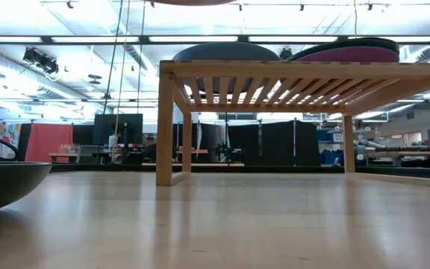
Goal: Place and stack plates onto a shelf
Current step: Stack the left brown plate on top of the blue plate on the shelf
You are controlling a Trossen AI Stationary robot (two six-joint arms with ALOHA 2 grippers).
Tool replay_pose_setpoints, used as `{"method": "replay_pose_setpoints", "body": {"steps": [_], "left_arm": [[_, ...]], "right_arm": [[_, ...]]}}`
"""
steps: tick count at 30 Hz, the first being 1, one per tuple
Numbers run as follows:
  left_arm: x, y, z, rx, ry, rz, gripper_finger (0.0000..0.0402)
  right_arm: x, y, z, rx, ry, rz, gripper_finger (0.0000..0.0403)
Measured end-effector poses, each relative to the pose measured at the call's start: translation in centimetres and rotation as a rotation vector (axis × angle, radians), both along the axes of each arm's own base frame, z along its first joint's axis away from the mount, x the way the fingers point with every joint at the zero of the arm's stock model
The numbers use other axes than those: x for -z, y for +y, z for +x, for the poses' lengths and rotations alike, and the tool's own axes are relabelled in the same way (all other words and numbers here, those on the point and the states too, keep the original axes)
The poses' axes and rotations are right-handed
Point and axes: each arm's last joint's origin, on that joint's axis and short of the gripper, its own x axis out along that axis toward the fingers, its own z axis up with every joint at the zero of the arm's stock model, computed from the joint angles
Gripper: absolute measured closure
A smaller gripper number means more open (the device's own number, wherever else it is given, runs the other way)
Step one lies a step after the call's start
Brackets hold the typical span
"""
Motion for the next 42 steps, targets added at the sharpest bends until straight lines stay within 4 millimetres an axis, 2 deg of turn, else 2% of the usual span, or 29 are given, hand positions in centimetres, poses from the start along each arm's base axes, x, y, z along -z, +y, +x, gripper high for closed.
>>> {"method": "replay_pose_setpoints", "body": {"steps": [5,23,35,42], "left_arm": [[0.0,0.0,0.0,0.001,-0.001,0.000,0.0378],[-0.1,0.0,0.0,0.007,-0.005,-0.006,0.0378],[-0.2,0.0,0.0,0.006,-0.010,-0.007,0.0378],[-0.3,0.8,0.7,0.034,-0.043,0.009,0.0378]], "right_arm": [[0.0,0.0,0.0,0.012,-0.002,0.017,0.0355],[0.0,-0.1,0.1,0.048,-0.011,0.053,0.0270],[-0.8,0.4,-0.7,0.109,-0.081,-0.018,0.0269],[-2.5,1.0,-2.5,0.131,-0.134,-0.053,0.0268]]}}
